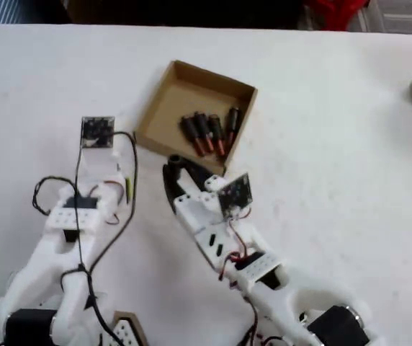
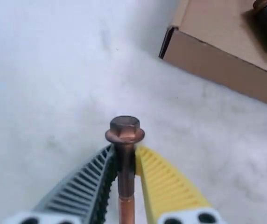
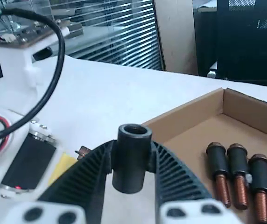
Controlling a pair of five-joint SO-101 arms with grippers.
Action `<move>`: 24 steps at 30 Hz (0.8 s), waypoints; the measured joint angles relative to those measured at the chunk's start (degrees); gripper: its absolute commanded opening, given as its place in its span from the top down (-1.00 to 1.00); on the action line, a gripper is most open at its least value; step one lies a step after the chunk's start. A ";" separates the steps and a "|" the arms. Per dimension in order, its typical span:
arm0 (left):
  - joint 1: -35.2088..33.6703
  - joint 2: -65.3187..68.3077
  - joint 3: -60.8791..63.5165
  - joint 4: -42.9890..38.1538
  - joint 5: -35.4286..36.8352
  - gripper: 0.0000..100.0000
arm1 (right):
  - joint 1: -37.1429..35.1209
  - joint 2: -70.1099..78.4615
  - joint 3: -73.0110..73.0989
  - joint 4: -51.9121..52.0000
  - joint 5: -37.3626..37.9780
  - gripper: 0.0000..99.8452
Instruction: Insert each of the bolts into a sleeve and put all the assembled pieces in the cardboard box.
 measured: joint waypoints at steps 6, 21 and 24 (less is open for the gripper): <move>0.00 0.00 0.00 0.00 0.00 0.95 | 0.00 0.26 2.11 -3.52 5.54 0.97; 0.00 0.00 0.00 0.00 0.00 0.95 | 0.00 23.91 2.11 -29.71 15.38 0.97; 0.00 0.00 0.00 0.00 0.00 0.95 | 0.00 27.43 2.11 -33.32 15.91 0.97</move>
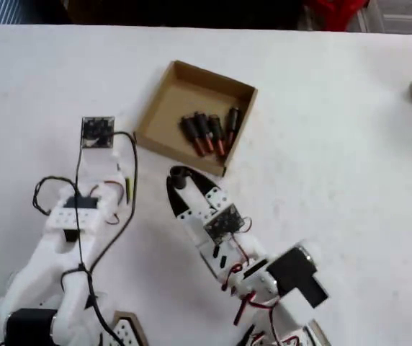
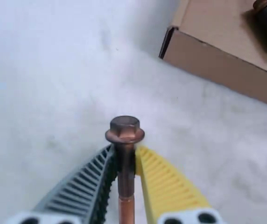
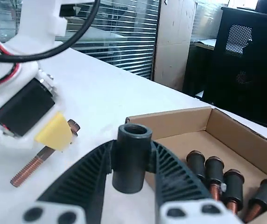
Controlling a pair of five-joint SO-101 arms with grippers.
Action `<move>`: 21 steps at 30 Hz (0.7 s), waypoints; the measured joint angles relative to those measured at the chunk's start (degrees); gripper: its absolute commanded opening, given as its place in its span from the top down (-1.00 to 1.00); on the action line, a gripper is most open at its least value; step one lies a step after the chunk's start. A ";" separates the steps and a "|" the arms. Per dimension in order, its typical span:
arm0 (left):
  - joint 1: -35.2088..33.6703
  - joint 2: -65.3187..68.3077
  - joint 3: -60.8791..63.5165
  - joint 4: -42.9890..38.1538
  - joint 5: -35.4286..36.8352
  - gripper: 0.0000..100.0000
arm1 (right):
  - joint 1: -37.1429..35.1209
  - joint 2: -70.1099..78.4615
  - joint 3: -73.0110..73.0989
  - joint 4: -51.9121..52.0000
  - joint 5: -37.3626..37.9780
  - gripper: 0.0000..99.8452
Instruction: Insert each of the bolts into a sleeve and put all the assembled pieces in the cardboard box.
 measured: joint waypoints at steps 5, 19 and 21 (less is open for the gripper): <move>0.00 0.00 0.00 0.00 0.00 0.95 | 0.00 1.67 -0.09 -1.14 0.09 0.97; 0.00 -5.27 1.76 -10.64 -0.18 0.95 | 0.00 2.29 -0.97 -1.14 -2.81 0.97; 0.26 -10.29 4.48 -13.27 -0.18 0.95 | 0.00 2.29 -1.05 -1.14 -2.81 0.97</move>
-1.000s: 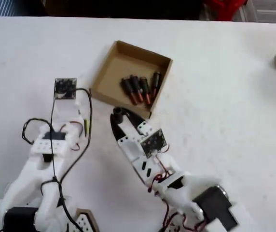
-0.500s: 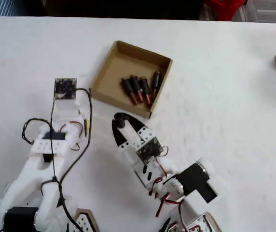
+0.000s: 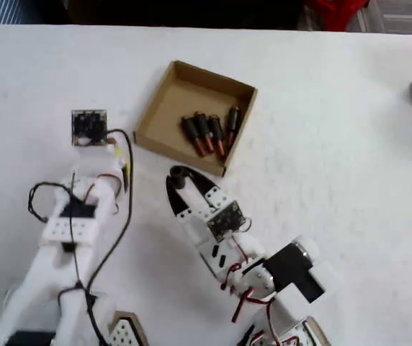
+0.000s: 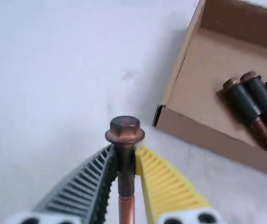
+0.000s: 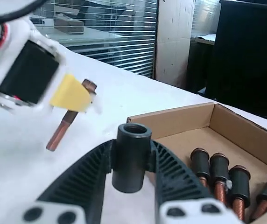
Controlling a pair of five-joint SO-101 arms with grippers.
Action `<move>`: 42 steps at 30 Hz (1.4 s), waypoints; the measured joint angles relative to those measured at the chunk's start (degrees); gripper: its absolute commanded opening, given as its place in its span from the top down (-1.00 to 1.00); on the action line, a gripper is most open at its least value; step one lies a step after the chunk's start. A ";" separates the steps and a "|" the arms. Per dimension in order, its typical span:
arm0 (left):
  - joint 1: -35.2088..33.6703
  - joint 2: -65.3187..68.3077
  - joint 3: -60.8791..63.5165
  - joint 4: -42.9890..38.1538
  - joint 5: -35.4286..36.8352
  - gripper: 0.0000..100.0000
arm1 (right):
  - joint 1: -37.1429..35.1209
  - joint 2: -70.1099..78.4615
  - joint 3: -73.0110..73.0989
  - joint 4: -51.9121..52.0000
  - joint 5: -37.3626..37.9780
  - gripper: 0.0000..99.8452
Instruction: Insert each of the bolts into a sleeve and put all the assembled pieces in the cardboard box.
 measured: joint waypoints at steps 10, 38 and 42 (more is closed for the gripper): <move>6.07 -33.76 17.14 -3.16 0.00 0.95 | 0.00 0.00 0.00 0.00 0.00 0.97; 24.00 -62.24 23.47 -0.70 3.96 0.95 | 0.00 0.00 0.00 0.70 0.00 0.97; 23.91 -62.24 23.56 -3.08 10.37 0.95 | 0.00 0.00 0.00 0.70 0.00 0.97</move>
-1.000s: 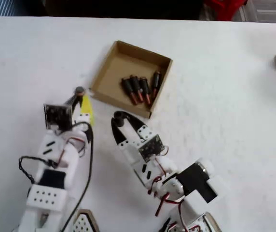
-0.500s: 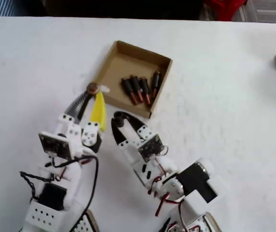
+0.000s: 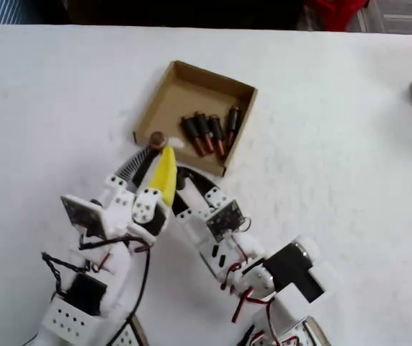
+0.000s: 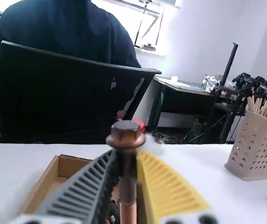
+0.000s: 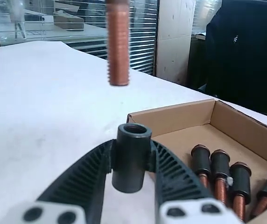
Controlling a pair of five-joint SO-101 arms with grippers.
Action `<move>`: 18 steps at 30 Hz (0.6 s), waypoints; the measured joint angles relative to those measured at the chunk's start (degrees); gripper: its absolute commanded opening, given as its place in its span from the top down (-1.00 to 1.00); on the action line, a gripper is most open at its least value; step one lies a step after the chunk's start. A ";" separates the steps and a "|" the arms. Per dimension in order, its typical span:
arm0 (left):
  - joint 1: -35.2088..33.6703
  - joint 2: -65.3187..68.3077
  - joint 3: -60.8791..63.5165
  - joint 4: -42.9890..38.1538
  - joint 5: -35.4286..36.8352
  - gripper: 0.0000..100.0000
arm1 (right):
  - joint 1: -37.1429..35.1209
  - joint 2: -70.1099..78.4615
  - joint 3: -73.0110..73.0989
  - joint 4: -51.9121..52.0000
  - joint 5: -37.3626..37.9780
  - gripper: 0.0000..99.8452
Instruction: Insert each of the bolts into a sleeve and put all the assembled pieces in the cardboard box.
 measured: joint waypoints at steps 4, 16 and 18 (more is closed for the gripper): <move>0.00 0.00 0.00 -0.09 0.00 0.95 | 0.00 0.00 0.00 0.00 0.00 0.97; 0.09 23.21 -12.31 2.46 0.35 0.95 | 0.00 0.00 0.00 0.00 0.00 0.97; 0.09 26.99 -12.75 1.85 0.44 0.95 | 0.00 0.00 0.00 0.00 0.00 0.97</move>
